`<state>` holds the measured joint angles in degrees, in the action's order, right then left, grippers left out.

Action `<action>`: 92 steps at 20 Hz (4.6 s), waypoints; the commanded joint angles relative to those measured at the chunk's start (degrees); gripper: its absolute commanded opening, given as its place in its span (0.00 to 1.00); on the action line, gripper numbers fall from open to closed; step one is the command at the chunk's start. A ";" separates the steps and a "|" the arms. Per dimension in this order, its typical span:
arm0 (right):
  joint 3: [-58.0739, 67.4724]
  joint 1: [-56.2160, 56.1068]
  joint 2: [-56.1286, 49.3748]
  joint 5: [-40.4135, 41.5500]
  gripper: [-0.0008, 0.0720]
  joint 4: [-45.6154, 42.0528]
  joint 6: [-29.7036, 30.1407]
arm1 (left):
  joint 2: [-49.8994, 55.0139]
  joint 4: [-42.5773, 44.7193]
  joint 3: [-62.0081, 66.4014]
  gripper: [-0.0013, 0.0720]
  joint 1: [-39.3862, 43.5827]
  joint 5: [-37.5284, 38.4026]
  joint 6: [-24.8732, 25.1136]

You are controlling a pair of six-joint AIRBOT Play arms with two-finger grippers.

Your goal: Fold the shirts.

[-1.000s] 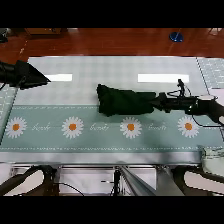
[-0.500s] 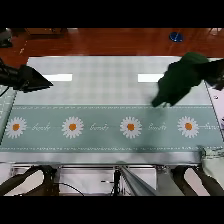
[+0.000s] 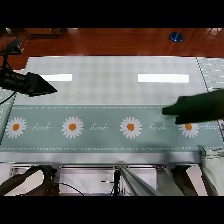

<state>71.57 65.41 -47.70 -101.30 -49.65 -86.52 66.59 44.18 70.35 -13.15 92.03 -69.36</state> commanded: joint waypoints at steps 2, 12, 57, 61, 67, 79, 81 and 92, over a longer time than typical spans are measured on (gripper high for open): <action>0.68 6.69 1.79 -5.16 0.07 -16.83 0.20 | 0.02 -0.02 -0.13 0.47 0.00 -2.47 2.78; -4.42 6.69 4.72 -5.25 0.07 -56.50 -1.29 | 1.86 0.00 -0.13 0.47 0.00 -9.75 4.66; 16.33 -68.02 -40.39 9.62 0.63 -43.08 4.35 | 12.74 43.93 7.06 0.91 26.62 -25.05 -15.39; 5.16 -69.09 -29.03 27.58 0.63 -43.32 0.92 | 19.58 42.16 16.00 0.82 28.52 -13.99 -17.51; -5.27 -69.02 -23.39 37.35 0.65 -43.30 0.87 | 21.66 39.78 17.49 0.83 28.65 -12.87 -17.53; -5.27 -69.05 -23.37 38.95 0.65 -43.82 -0.72 | 24.02 39.80 17.49 0.83 28.65 -11.89 -17.49; -5.27 -69.05 -23.37 38.95 0.65 -43.82 -0.72 | 24.02 39.80 17.49 0.83 28.65 -11.87 -17.49; -5.27 -69.05 -23.37 38.95 0.65 -43.82 -0.72 | 24.02 39.80 17.49 0.83 28.65 -11.89 -17.49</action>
<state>66.32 -3.60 -71.11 -62.35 -93.47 -87.22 90.59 83.99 87.79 15.49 80.09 -86.85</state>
